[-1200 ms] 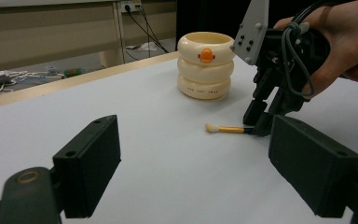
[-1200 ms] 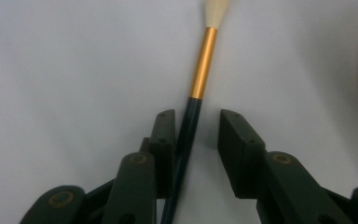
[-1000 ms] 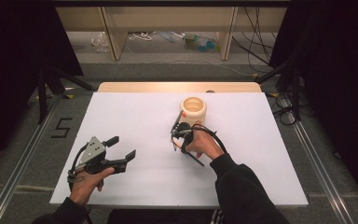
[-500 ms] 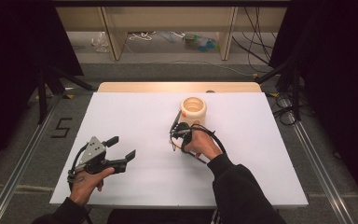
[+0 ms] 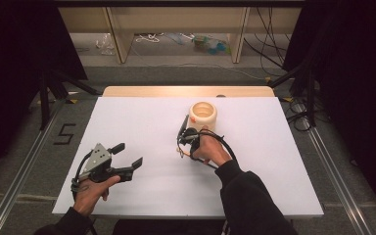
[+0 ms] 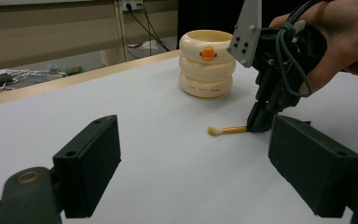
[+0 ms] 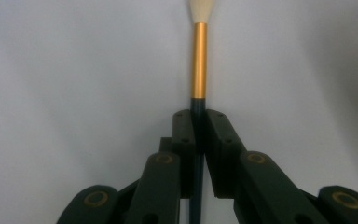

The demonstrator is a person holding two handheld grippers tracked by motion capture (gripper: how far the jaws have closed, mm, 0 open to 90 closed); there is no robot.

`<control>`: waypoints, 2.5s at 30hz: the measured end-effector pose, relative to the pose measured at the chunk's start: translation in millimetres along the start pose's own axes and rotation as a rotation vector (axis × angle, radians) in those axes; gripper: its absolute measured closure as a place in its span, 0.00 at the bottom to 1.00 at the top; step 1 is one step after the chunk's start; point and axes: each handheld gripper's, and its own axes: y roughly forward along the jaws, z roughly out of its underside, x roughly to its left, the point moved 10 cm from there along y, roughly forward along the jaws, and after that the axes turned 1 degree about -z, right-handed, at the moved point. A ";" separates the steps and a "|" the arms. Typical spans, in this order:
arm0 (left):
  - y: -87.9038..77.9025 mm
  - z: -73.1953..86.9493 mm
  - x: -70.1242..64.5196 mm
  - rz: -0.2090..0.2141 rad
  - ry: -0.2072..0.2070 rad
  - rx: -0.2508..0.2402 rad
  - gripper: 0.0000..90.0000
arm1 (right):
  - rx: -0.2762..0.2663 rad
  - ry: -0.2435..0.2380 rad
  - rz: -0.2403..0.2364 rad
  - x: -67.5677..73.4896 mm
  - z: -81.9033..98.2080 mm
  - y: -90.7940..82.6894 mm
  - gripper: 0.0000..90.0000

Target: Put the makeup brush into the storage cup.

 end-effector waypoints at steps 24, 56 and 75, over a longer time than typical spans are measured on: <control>0.4 0.4 1.6 0.003 0.007 0.003 0.19 | -0.174 -0.053 0.073 -1.7 -3.9 -31.9 0.93; 0.4 -0.2 1.6 0.000 0.007 0.001 0.19 | -0.994 0.131 0.119 -54.4 -23.3 -135.1 0.92; 0.6 0.5 1.9 -0.003 0.005 0.004 0.19 | -1.133 0.189 0.140 -77.2 -24.8 -156.5 0.93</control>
